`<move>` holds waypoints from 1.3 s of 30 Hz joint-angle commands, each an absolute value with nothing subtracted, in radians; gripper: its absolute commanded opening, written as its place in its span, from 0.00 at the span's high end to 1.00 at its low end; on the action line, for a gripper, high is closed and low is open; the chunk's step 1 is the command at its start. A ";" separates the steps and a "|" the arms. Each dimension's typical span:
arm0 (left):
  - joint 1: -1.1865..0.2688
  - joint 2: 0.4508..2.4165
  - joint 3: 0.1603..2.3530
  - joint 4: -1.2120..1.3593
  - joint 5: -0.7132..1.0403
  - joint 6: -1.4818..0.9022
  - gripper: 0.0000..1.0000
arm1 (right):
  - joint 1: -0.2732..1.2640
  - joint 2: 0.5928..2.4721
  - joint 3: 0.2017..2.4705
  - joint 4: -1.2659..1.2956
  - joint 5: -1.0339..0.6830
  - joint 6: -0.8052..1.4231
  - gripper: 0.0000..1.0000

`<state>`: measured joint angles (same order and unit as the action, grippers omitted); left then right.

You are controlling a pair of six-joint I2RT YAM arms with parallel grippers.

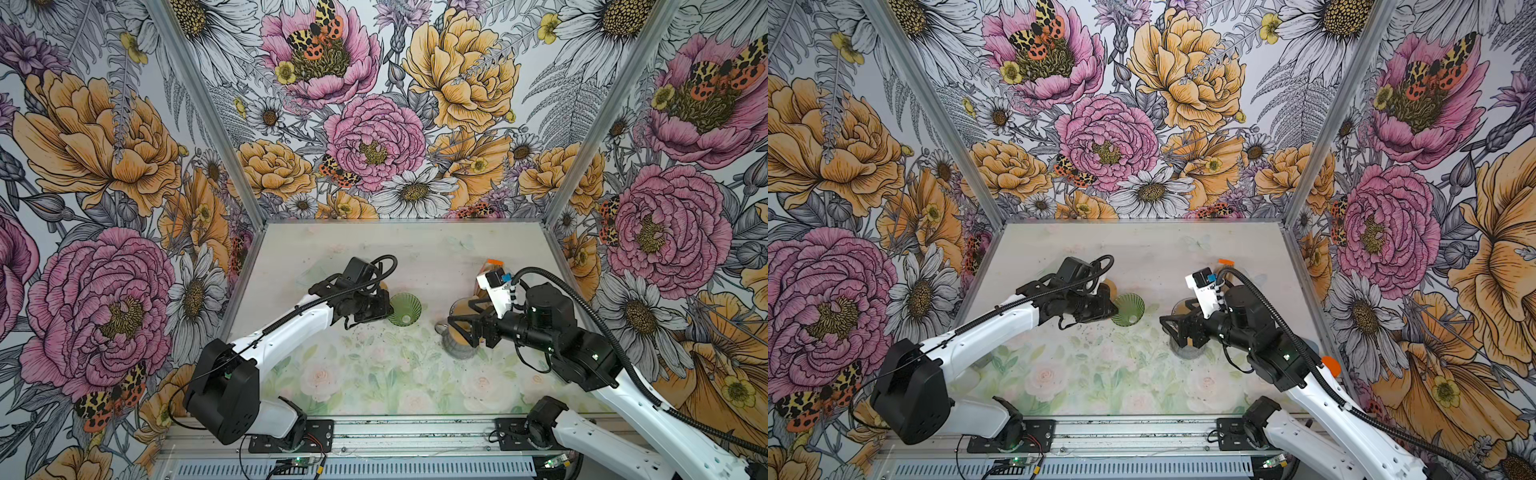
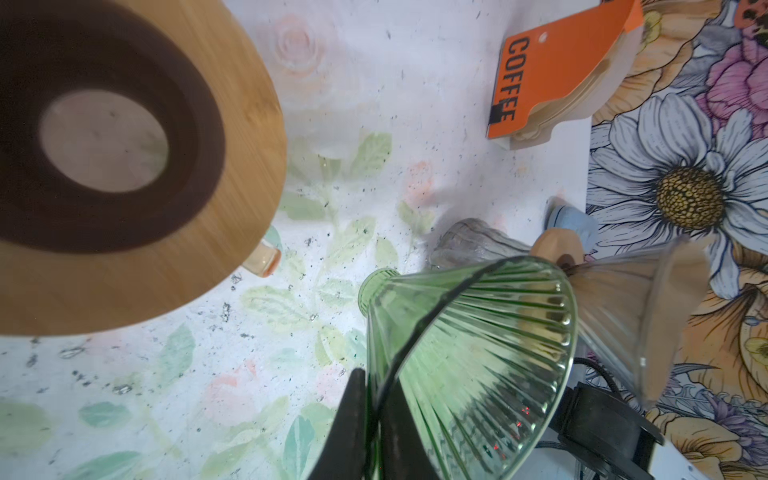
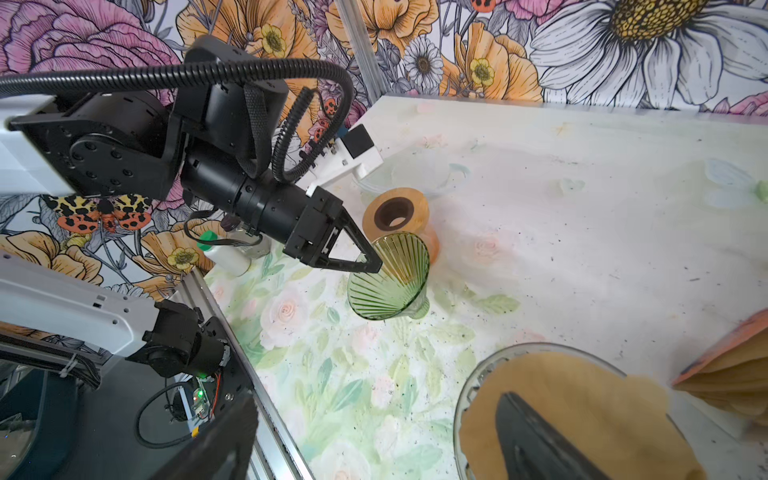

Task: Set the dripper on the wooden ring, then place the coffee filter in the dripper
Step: 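Lift the green dripper with the left gripper over the bamboo ring, then lower the green dripper's base into the bamboo ring's hole with the left gripper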

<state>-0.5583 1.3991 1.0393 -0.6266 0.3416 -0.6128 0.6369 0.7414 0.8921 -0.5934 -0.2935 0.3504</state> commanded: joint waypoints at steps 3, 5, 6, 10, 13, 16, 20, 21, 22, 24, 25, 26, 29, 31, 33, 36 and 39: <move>-0.460 1.347 1.125 -0.752 0.376 -0.528 0.89 | 0.632 0.711 0.954 -0.582 -0.304 0.355 0.08; -0.419 1.334 1.149 -0.780 0.384 -0.510 0.89 | 0.632 0.708 0.956 -0.581 -0.302 0.354 0.08; -0.399 1.329 1.160 -0.795 0.386 -0.502 0.89 | 0.632 0.707 0.956 -0.582 -0.302 0.354 0.08; -0.324 1.333 1.216 -0.867 0.380 -0.458 0.89 | 0.632 0.712 0.952 -0.582 -0.302 0.353 0.08; -0.274 1.346 1.248 -0.900 0.386 -0.434 0.89 | 0.632 0.718 0.953 -0.582 -0.303 0.352 0.08; -0.246 1.366 1.272 -0.918 0.392 -0.417 0.89 | 0.632 0.719 0.951 -0.582 -0.304 0.350 0.08; -0.225 1.413 1.307 -0.940 0.386 -0.397 0.89 | 0.632 0.721 0.949 -0.583 -0.303 0.351 0.08; -0.223 1.423 1.317 -0.941 0.387 -0.395 0.89 | 0.632 0.722 0.949 -0.583 -0.303 0.350 0.08; -0.223 1.431 1.324 -0.940 0.386 -0.394 0.89 | 0.632 0.721 0.947 -0.583 -0.303 0.350 0.08; -0.222 1.454 1.341 -0.942 0.390 -0.391 0.89 | 0.632 0.720 0.945 -0.583 -0.302 0.353 0.08; -0.223 1.462 1.349 -0.944 0.388 -0.391 0.89 | 0.632 0.719 0.944 -0.583 -0.303 0.350 0.08; -0.223 1.471 1.355 -0.944 0.389 -0.389 0.89 | 0.632 0.720 0.940 -0.583 -0.303 0.352 0.08; -0.225 1.489 1.369 -0.943 0.386 -0.388 0.89 | 0.632 0.721 0.933 -0.583 -0.311 0.354 0.08; -0.227 1.501 1.376 -0.944 0.383 -0.385 0.89 | 0.632 0.719 0.928 -0.583 -0.313 0.356 0.08; -0.229 1.511 1.381 -0.943 0.381 -0.384 0.89 | 0.632 0.718 0.924 -0.583 -0.312 0.356 0.08; -0.234 1.527 1.387 -0.945 0.376 -0.380 0.89 | 0.632 0.715 0.922 -0.583 -0.310 0.355 0.08; -0.242 1.541 1.396 -0.943 0.371 -0.378 0.89 | 0.632 0.715 0.922 -0.583 -0.309 0.355 0.08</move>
